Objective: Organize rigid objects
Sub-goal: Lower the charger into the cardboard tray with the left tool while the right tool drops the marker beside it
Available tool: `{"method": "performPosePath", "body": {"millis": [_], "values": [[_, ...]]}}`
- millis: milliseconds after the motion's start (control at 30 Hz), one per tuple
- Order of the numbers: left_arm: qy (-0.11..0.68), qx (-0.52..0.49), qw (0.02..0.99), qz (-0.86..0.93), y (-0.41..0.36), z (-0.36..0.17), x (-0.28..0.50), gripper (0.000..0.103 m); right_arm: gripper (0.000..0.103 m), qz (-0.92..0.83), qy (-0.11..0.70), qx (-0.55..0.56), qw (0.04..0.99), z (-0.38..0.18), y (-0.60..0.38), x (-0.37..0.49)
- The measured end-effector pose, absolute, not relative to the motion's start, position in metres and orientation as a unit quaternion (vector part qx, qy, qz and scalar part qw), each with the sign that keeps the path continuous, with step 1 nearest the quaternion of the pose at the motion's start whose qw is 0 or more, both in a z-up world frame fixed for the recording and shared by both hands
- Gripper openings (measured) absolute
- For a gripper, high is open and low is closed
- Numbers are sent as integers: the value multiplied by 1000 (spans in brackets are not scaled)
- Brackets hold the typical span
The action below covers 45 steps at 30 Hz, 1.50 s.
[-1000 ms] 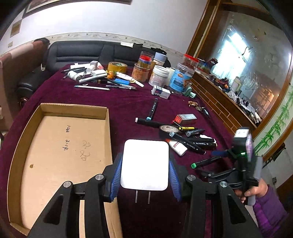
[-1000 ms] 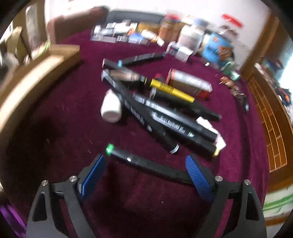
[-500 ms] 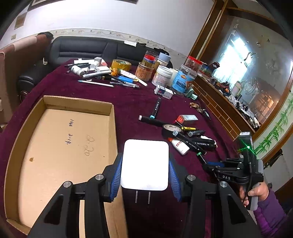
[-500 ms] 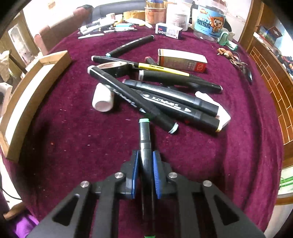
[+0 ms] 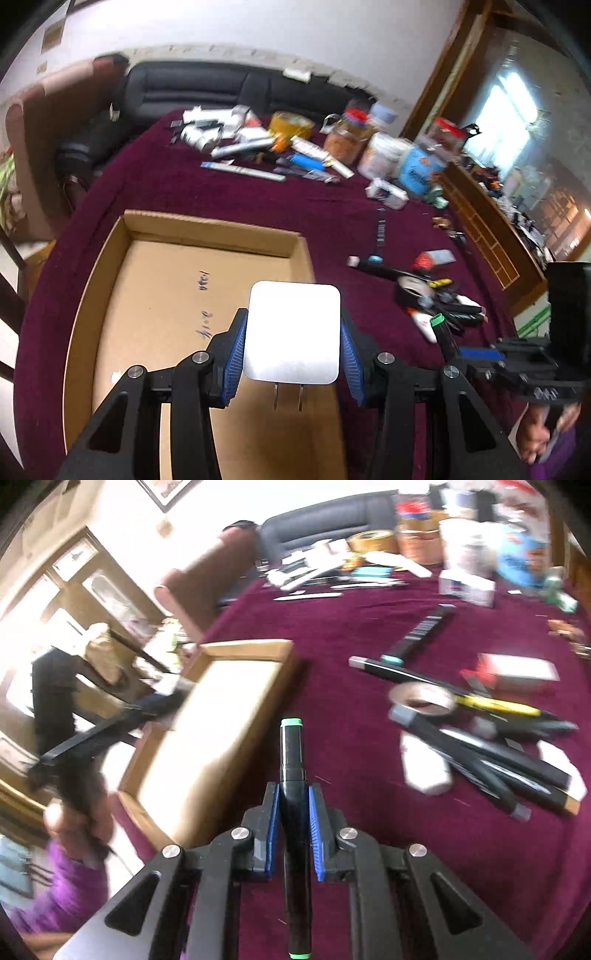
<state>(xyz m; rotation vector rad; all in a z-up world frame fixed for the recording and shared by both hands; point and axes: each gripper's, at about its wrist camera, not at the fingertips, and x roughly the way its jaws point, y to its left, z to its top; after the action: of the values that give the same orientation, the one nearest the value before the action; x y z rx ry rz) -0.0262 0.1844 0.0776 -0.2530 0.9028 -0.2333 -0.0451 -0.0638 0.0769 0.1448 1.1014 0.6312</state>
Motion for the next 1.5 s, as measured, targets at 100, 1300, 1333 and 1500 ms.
{"method": "performPosePath", "body": {"millis": [100,1300,1333,1500], "values": [[455,-136,875,-94,198,61,0,49,15,310,527,100,785,71,-30,-22],[398,-292,864,-102,215,84,-11,83,58,208,449,45,868,84,20,27],[393,-287,867,-108,205,90,-17,90,64,195,432,41,880,88,10,20],[380,-247,880,-139,156,110,-50,92,67,137,389,22,911,93,-36,-7]]}}
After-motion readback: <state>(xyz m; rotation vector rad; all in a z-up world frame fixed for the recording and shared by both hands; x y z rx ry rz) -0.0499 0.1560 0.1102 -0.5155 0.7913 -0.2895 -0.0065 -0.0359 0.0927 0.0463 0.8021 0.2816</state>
